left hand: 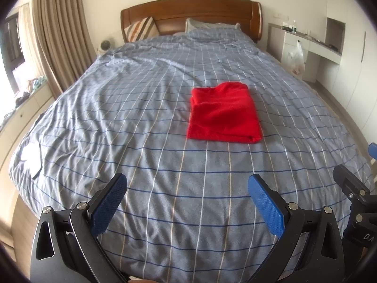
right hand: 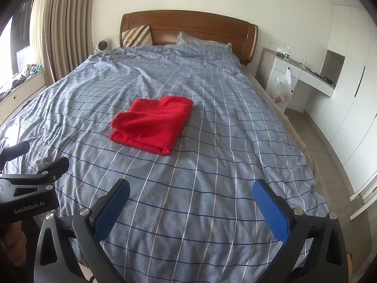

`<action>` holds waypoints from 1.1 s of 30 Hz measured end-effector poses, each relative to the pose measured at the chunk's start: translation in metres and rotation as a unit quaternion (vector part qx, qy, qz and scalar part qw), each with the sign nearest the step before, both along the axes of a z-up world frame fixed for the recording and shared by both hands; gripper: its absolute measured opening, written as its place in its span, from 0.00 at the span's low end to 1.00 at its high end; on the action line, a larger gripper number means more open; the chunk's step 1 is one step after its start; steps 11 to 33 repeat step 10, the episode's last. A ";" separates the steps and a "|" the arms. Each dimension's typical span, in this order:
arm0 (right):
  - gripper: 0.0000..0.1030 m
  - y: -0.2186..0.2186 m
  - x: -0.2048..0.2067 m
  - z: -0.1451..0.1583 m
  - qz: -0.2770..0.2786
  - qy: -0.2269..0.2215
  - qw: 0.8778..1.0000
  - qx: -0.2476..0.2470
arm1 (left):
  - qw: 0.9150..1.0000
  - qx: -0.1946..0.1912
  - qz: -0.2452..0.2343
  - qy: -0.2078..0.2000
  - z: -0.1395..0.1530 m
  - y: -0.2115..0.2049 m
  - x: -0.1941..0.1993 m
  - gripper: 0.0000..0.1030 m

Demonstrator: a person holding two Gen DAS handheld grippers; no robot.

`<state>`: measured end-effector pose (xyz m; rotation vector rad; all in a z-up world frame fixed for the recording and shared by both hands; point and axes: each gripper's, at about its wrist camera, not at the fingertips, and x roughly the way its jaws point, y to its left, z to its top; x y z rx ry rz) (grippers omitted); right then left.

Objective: Fold small clothes

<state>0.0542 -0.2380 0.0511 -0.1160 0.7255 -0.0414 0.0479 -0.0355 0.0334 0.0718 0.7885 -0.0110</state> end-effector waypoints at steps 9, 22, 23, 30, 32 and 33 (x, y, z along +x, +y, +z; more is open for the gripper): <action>0.99 0.000 0.000 -0.001 -0.001 0.000 1.000 0.002 | 1.000 -0.020 -0.013 0.001 0.000 -0.003 -0.002 1.00; 0.99 -0.001 0.000 -0.001 -0.001 0.000 1.000 0.002 | 1.000 -0.017 -0.013 -0.001 0.001 -0.004 -0.003 0.99; 0.99 -0.001 0.000 -0.001 -0.001 0.000 1.000 0.002 | 1.000 -0.017 -0.013 -0.001 0.001 -0.004 -0.003 0.99; 0.99 -0.001 0.000 -0.001 -0.001 0.000 1.000 0.002 | 1.000 -0.017 -0.013 -0.001 0.001 -0.004 -0.003 0.99; 0.99 -0.001 0.000 -0.001 -0.001 0.000 1.000 0.002 | 1.000 -0.017 -0.013 -0.001 0.001 -0.004 -0.003 0.99; 0.99 -0.001 0.000 -0.001 -0.001 0.000 1.000 0.002 | 1.000 -0.017 -0.013 -0.001 0.001 -0.004 -0.003 0.99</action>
